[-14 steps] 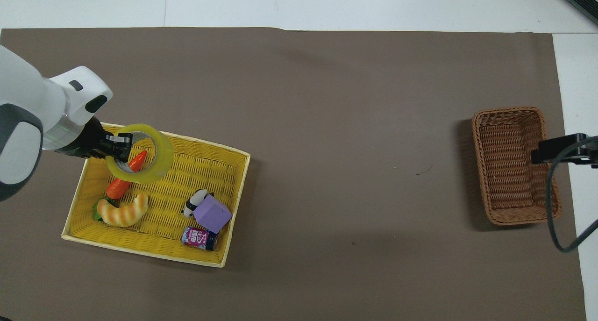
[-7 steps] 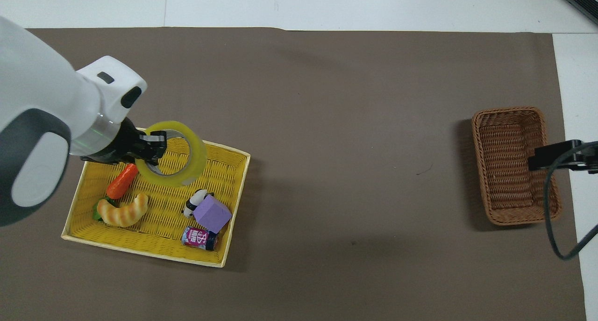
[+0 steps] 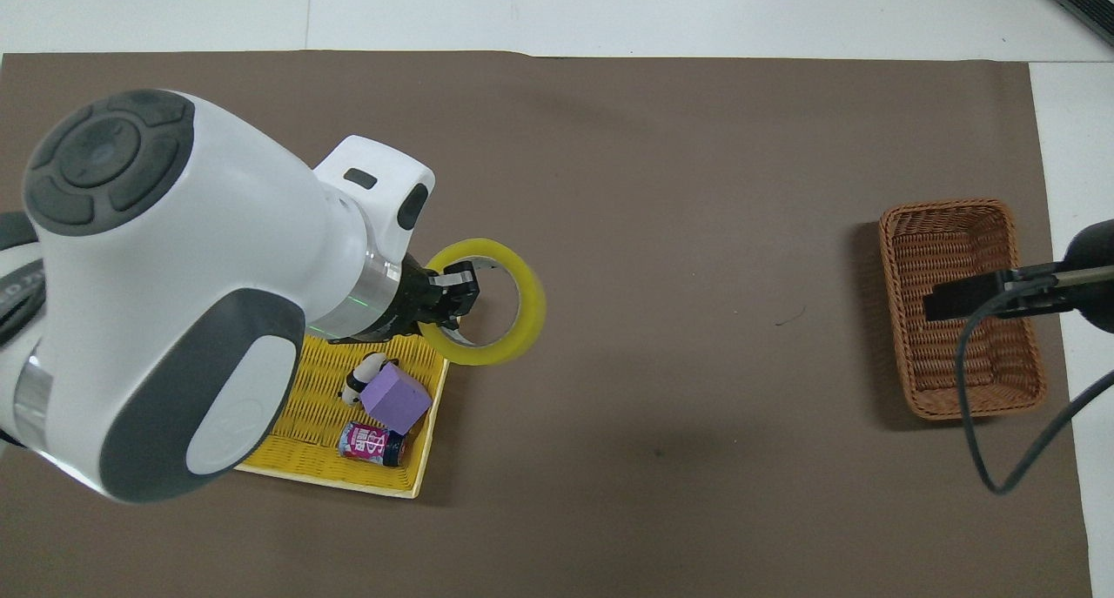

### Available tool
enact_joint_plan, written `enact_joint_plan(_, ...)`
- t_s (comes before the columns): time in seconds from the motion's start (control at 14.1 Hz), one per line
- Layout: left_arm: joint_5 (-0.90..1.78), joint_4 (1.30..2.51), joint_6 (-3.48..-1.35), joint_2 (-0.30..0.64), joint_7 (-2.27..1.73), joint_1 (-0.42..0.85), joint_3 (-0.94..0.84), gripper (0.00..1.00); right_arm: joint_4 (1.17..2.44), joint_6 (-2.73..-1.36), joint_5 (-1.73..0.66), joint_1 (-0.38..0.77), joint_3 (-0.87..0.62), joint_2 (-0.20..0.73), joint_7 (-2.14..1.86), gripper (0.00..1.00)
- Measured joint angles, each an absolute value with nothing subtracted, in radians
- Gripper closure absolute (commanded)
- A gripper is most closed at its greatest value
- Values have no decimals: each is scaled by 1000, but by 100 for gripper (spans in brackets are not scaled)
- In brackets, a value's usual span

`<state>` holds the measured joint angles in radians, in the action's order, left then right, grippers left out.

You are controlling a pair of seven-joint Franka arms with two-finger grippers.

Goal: Move tape to another basket
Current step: 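Carry the tape toward the right gripper while the right gripper reaches it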

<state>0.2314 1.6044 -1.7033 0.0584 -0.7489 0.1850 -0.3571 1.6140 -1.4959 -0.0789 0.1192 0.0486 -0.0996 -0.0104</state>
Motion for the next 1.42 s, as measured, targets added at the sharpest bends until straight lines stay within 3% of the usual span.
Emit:
enact_joint_plan(0.43,438,1654,-1932,61,-763,254,-361,100,1657,-1585,-223,206,47,-99,-10,0)
enact_joint_plan(0.78,458,1715,-2096,89,-763,389,-364,100,1714,-1637,-425,207,49,-94,-11,0)
enact_joint_plan(1.14,480,1706,-2178,94,-801,443,-364,100,1779,-1692,-529,206,50,-93,-107,0)
enact_joint_plan(1.21,480,1706,-2190,95,-821,449,-364,100,1782,-1692,-531,204,51,-93,-126,16)
enact_joint_plan(1.28,481,1703,-2200,97,-836,453,-364,100,1784,-1692,-531,203,53,-93,-139,46)
enact_joint_plan(1.42,482,1697,-2216,106,-868,456,-365,100,1786,-1693,-532,206,51,-96,-152,72)
